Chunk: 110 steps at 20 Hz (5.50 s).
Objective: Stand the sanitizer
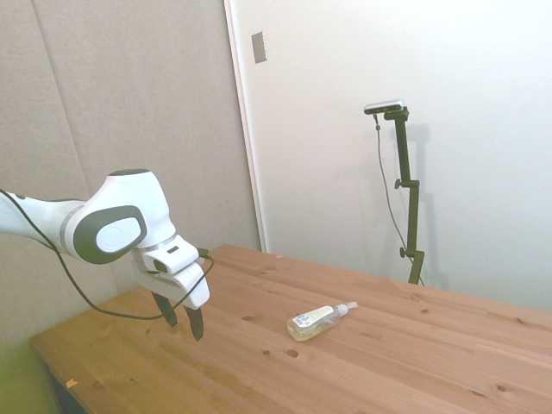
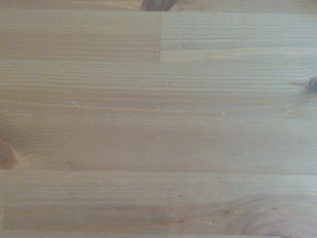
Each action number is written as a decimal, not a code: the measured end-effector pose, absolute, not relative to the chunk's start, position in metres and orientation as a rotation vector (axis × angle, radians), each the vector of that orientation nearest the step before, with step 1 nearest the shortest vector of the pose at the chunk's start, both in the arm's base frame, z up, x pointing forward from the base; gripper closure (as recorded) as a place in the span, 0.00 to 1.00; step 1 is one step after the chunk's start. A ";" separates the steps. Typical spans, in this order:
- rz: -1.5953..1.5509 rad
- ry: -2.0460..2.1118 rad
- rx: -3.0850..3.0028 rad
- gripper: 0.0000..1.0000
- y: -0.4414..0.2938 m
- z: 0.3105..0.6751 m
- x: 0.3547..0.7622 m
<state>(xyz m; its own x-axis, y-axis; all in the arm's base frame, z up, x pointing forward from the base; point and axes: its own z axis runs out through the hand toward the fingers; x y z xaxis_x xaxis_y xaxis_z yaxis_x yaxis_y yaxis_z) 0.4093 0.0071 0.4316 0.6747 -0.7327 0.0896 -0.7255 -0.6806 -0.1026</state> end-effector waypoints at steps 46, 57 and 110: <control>-0.357 1.910 -2.457 1.00 -0.185 0.355 0.731; -0.350 1.922 -2.439 1.00 -0.190 0.354 0.729; -1.485 1.919 -1.945 0.00 -0.026 0.427 0.594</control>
